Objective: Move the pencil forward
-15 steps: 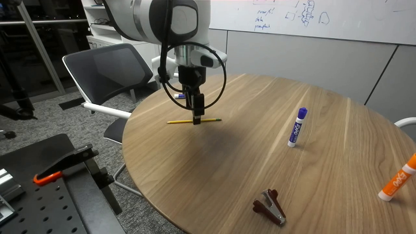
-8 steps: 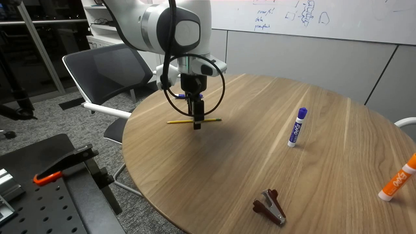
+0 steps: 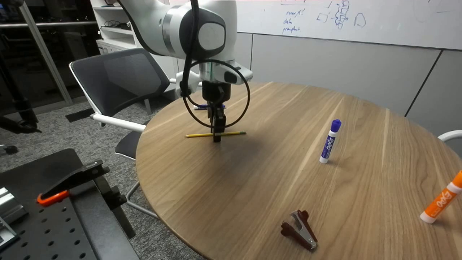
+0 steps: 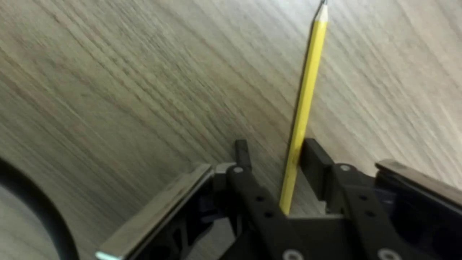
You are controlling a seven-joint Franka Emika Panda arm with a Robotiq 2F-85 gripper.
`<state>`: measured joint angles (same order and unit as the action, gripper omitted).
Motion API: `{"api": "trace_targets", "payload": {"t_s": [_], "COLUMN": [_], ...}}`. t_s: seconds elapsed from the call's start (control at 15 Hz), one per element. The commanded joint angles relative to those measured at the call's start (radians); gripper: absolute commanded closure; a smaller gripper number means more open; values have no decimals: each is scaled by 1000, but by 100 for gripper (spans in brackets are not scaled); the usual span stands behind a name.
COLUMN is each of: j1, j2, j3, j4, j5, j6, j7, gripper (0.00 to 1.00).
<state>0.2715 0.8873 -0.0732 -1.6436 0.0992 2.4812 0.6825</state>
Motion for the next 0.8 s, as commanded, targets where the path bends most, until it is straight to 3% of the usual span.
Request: {"api": "trace_targets", "payload": {"t_s": [0.0,0.13,0.27,0.4,0.47,0.73], "j1": [25,29,30,27,28,9], "j2": [34,45,42,-64,-172,-337], "j3": [-18,-19,-19,-10,-3,16], "j4": [60,76,81,-6,-113,-297], "j5": [-21,-24,-25,-20,-25,-97], "j6": [-41,-48,-57,-64,-94,-205], "j7": [42,50,56,47,22,-127], "gripper": [89,100,100,98,98,98]}}
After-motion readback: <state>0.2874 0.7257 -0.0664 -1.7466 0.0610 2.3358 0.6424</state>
